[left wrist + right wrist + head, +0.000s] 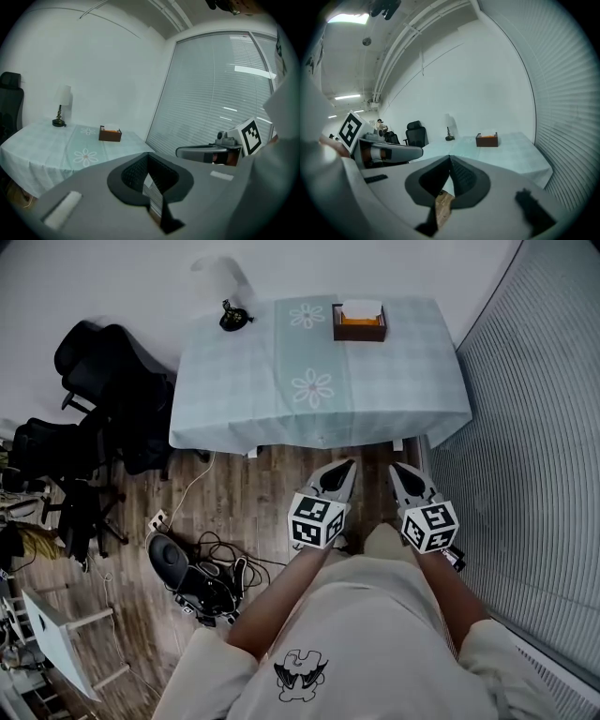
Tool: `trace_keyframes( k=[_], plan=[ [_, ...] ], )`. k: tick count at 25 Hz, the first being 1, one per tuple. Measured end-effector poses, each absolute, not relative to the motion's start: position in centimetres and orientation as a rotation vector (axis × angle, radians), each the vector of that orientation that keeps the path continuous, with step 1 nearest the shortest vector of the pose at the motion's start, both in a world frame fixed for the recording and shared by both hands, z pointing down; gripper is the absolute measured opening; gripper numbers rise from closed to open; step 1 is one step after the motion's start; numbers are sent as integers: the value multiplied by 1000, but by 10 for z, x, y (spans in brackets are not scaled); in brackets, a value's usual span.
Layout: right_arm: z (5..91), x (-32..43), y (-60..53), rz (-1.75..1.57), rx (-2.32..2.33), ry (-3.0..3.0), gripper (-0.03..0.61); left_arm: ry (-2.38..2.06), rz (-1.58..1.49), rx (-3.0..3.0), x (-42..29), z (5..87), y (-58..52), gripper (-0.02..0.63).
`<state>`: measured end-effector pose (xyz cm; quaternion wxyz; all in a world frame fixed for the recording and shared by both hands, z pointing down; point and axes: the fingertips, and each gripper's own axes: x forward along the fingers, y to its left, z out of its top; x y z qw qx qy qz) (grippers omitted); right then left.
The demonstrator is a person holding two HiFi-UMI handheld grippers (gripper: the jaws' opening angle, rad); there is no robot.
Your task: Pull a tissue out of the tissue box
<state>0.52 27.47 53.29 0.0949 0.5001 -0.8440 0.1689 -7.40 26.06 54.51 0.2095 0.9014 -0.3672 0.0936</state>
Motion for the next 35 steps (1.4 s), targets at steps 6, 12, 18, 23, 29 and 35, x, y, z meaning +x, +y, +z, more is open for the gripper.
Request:
trace_keyframes(
  k=[6,12,18,23,29,35],
  plan=[
    [536,-6,247,505,1476,-2489,12,-1044,245,2468,-93,553,237,6],
    [543,3,194,508,1460,-2506,12,-1065,244,2455,-84,557,185,6],
    [556,37,92,519,1467,-2533,12,-1083,293,2453,-50,566,96,6],
    [541,62,0,509,1421,-2568,12,-1140,308,2431,-20,560,5,6],
    [539,82,-77,478,1268,-2592,12,-1187,284,2398,11,553,-80,6],
    [540,90,-108,559,1312,-2558,12,-1190,296,2390,13,542,-117,6]
  ],
)
